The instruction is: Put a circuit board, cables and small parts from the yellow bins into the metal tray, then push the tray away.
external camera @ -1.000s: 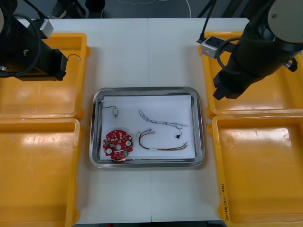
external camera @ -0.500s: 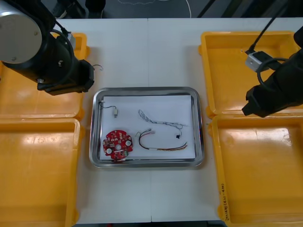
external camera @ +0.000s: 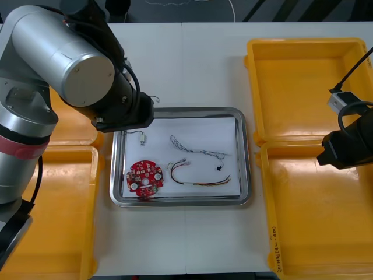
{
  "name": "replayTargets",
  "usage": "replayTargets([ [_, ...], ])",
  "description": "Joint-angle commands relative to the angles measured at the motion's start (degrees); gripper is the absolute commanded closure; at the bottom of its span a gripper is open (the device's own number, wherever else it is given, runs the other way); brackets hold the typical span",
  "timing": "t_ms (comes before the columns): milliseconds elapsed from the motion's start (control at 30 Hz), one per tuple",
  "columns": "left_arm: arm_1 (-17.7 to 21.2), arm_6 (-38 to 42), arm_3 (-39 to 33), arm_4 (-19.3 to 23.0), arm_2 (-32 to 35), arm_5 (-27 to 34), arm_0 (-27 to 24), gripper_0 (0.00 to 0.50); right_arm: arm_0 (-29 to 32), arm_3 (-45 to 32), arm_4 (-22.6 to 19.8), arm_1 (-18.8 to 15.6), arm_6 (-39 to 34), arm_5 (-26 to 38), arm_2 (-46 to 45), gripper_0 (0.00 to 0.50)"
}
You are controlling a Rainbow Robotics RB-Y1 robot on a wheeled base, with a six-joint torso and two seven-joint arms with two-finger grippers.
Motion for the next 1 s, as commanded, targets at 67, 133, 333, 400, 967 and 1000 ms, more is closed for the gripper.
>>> replayTargets([
  [67,-4.0,2.0,2.6,-3.5,-3.3,0.4,-1.8,0.5,2.9,-2.0,2.1,-1.6,-2.5,0.1,-1.7,0.0],
  [133,-4.5,1.5,4.4,-4.7,-4.4,0.4,-1.8,0.5,3.3,-2.0,3.1,-0.7,-3.0,0.2,-1.8,0.0],
  [333,-5.4,0.0,7.3,-5.5,-5.9,0.4,-1.8,0.5,4.2,-2.0,3.8,0.8,-4.1,0.2,-2.5,0.0],
  [400,-5.5,-0.3,7.8,-5.6,-6.3,0.4,-1.8,0.5,4.6,-1.9,3.8,1.6,-4.4,0.2,-3.1,0.0],
  [967,-7.6,-6.2,14.0,-8.2,-6.5,-2.4,-1.7,0.5,5.0,-2.0,3.9,3.6,-5.9,0.2,-4.1,0.0],
  [1000,-7.7,-6.5,14.4,-8.5,-6.5,-2.9,-1.7,0.5,5.0,-1.9,3.9,3.6,-5.9,0.2,-4.1,0.0],
])
